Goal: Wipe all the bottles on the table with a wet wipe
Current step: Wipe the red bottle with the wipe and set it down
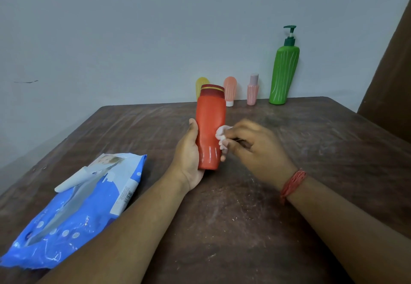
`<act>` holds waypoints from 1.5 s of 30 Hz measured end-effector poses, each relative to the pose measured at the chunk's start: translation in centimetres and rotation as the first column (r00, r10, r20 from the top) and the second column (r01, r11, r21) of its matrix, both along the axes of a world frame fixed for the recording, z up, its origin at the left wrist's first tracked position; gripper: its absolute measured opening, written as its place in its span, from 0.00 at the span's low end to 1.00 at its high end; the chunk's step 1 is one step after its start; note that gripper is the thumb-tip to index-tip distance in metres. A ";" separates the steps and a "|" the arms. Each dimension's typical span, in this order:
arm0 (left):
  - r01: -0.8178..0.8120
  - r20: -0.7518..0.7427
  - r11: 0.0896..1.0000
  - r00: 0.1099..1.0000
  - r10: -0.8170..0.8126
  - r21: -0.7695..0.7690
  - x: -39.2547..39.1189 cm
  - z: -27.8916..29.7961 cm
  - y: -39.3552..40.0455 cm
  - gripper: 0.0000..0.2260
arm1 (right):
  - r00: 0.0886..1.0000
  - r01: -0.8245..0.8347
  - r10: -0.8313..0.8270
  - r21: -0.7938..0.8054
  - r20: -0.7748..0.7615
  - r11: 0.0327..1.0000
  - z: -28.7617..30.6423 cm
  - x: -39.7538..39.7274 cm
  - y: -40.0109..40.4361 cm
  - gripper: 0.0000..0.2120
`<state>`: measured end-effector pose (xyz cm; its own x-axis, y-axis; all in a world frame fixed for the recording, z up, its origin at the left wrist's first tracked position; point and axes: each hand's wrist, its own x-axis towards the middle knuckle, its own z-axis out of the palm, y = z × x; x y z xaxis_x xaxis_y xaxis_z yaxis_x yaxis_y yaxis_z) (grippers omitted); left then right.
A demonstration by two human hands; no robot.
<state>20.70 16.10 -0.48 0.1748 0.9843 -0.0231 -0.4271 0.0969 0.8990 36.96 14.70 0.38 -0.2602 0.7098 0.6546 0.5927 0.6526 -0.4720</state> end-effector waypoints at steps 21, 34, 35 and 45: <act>-0.086 0.120 0.980 0.987 0.108 -0.178 -0.7 0.3 0.4 0.29 | 0.989 -0.149 0.139 -0.321 -0.054 0.935 -1.0 -1.0 -0.4 0.06; -0.083 0.137 0.980 0.984 0.109 -0.182 -0.7 0.2 0.5 0.28 | 0.732 -0.437 -0.036 -0.509 -0.680 0.742 -1.1 -1.7 -0.1 0.06; -0.085 0.128 0.980 0.986 0.109 -0.181 -0.6 0.1 0.6 0.27 | 0.743 -0.380 -0.042 -0.472 -0.668 0.796 -1.1 -1.8 0.1 0.06; 0.071 0.234 0.968 0.972 -0.013 -0.242 -0.8 0.0 0.7 0.37 | 0.949 -0.249 0.225 0.090 0.219 0.964 -1.1 -2.1 -0.2 0.04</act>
